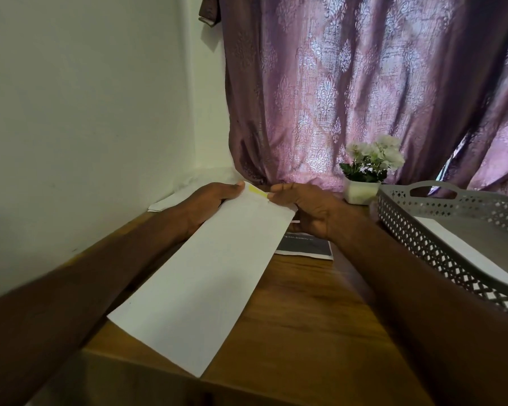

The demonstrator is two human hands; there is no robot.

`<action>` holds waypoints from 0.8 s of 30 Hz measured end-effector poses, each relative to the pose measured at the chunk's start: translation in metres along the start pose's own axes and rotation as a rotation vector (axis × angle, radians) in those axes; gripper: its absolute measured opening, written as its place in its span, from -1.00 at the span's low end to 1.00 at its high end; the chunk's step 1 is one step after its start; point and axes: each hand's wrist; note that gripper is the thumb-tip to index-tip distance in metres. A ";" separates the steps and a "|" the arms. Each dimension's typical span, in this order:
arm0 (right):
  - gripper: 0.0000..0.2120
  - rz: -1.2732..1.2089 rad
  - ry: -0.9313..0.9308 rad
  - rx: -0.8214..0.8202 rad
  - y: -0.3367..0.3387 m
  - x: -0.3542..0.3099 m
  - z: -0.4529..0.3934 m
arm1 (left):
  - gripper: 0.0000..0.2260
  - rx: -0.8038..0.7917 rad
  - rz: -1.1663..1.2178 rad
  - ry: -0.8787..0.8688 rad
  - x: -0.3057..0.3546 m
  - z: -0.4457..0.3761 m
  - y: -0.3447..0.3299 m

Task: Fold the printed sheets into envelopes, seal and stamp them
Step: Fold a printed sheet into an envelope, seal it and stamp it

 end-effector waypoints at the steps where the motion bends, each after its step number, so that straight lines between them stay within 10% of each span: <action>1: -0.92 0.017 0.023 0.030 -0.001 -0.001 0.000 | -0.60 0.010 -0.007 -0.012 0.000 0.000 0.001; 9: -0.63 0.453 0.216 0.267 -0.011 -0.005 0.001 | -0.70 0.075 0.053 -0.058 -0.001 -0.003 0.005; 24: -0.54 0.492 0.201 0.282 -0.016 -0.002 0.002 | -0.65 0.083 0.011 -0.038 -0.001 -0.004 0.005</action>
Point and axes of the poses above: each hand's wrist, its own z-axis away from the middle knuckle, its own y-axis out of the back of the hand, x = y × z, and after that the axes turned 15 degrees about -x, right-handed
